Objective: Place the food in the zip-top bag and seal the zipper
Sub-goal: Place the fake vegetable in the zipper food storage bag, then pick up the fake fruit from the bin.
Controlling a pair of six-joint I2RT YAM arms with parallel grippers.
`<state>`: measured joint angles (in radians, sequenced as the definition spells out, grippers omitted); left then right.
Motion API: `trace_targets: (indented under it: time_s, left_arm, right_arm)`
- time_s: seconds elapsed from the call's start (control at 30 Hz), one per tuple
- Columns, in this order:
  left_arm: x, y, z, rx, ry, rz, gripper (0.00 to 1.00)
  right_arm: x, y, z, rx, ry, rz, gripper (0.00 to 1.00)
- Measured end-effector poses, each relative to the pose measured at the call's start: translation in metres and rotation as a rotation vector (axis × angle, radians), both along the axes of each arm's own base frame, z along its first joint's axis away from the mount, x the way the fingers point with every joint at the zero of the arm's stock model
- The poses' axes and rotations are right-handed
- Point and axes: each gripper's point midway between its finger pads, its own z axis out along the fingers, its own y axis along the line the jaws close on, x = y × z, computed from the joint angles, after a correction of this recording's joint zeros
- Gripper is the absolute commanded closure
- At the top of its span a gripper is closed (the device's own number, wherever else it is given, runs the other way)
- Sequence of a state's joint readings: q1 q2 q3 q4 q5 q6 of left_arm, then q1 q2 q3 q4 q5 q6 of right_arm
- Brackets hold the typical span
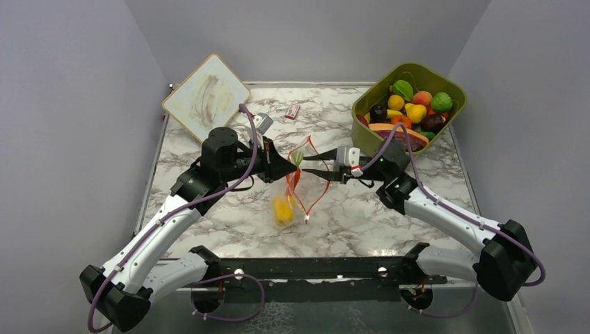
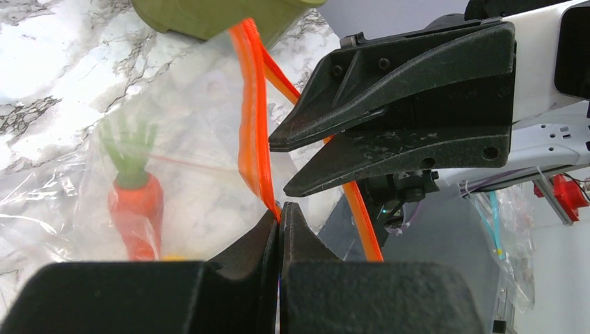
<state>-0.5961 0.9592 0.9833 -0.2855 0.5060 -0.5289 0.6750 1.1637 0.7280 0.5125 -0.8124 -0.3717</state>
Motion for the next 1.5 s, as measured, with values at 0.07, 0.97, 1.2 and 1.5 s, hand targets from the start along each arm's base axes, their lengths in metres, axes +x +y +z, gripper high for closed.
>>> trace_targets:
  time_s: [0.07, 0.97, 1.2, 1.5]
  left_arm:
    - [0.000, 0.000, 0.000, 0.000, -0.001, 0.000, 1.00]
    - [0.037, 0.036, -0.021, 0.198, -0.224, 0.194, 1.00]
    - [0.037, 0.043, -0.034, 0.242, -0.307, 0.180, 1.00]
    - [0.037, 0.045, -0.052, 0.266, -0.333, 0.169, 1.00]
  right_arm:
    - [-0.001, -0.001, -0.003, -0.009, 0.012, 0.000, 0.67]
    - [0.015, -0.055, 0.094, 0.300, 0.770, -0.413, 0.46]
    - [0.077, -0.076, 0.071, 0.227, 0.760, -0.779, 0.37]
    - [0.151, -0.120, 0.020, 0.012, 0.627, -1.136, 0.37]
